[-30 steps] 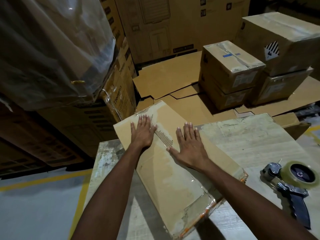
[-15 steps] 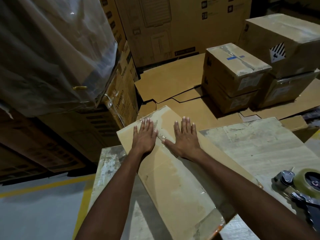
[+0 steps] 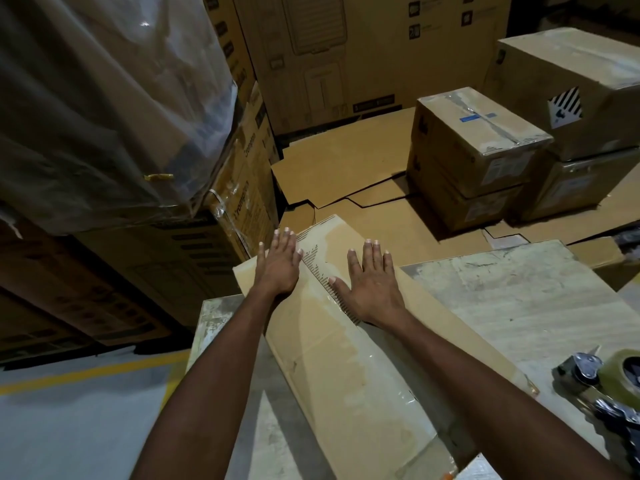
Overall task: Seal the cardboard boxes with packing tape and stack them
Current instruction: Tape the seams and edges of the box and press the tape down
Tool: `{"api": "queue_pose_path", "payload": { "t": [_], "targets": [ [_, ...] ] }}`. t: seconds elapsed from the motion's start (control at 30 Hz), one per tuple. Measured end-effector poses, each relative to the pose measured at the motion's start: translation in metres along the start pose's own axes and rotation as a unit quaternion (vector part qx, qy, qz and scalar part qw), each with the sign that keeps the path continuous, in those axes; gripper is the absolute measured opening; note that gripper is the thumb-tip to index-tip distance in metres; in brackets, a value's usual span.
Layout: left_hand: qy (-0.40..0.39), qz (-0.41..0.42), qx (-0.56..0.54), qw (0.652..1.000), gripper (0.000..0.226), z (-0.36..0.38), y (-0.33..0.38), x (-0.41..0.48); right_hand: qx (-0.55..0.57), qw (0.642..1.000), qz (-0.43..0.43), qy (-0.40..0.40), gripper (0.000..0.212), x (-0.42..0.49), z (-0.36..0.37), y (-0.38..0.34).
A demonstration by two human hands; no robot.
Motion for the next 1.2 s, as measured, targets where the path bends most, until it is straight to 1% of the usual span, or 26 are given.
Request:
{"api": "queue_pose_path", "payload": {
  "t": [0.1, 0.3, 0.37, 0.43, 0.5, 0.57, 0.7, 0.93, 1.03, 1.2],
  "targets": [
    [0.003, -0.002, -0.009, 1.000, 0.056, -0.002, -0.005, 0.007, 0.000, 1.000, 0.001, 0.005, 0.093, 0.001, -0.001, 0.000],
    [0.035, -0.036, -0.078, 0.996, 0.050, -0.002, -0.016, 0.013, 0.005, 1.000, 0.018, 0.003, 0.095, 0.003, -0.001, -0.002],
    [0.051, -0.034, -0.110, 0.992, 0.048, -0.003, -0.016, 0.012, 0.003, 1.000, 0.029, -0.004, 0.090, 0.009, 0.000, -0.005],
    [0.073, -0.050, -0.150, 0.985, 0.047, -0.005, -0.021, 0.009, 0.000, 0.999, 0.039, -0.010, 0.088, 0.019, 0.000, -0.008],
    [0.098, -0.072, -0.158, 0.980, 0.047, -0.006, -0.028, 0.006, -0.003, 0.999, 0.049, -0.008, 0.093, 0.032, -0.001, -0.011],
    [0.111, -0.085, -0.140, 0.980, 0.047, -0.006, -0.031, 0.004, -0.006, 0.998, 0.057, -0.008, 0.099, 0.046, 0.001, -0.014],
    [0.105, -0.089, -0.138, 0.981, 0.045, -0.008, -0.029, 0.004, -0.001, 0.997, 0.074, -0.014, 0.111, 0.072, 0.003, -0.020],
    [0.093, -0.081, -0.181, 0.976, 0.038, -0.008, -0.040, 0.013, 0.044, 0.993, 0.112, -0.006, 0.129, 0.112, 0.005, -0.025],
    [0.082, -0.073, -0.188, 0.976, 0.038, -0.007, -0.046, 0.019, 0.049, 0.991, 0.127, -0.008, 0.132, 0.120, 0.005, -0.025],
    [0.089, -0.091, -0.206, 0.970, 0.034, -0.006, -0.047, 0.021, 0.052, 0.989, 0.140, -0.004, 0.133, 0.119, 0.003, -0.025]
  ]
}}
Point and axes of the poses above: each hand's wrist, its own x-axis towards the middle knuckle, its own z-axis out of the palm, y = z × x, the point moved 8 cm from there along x, towards the middle knuckle, and after that the axes turned 9 degrees about x, right-handed, at the moved point
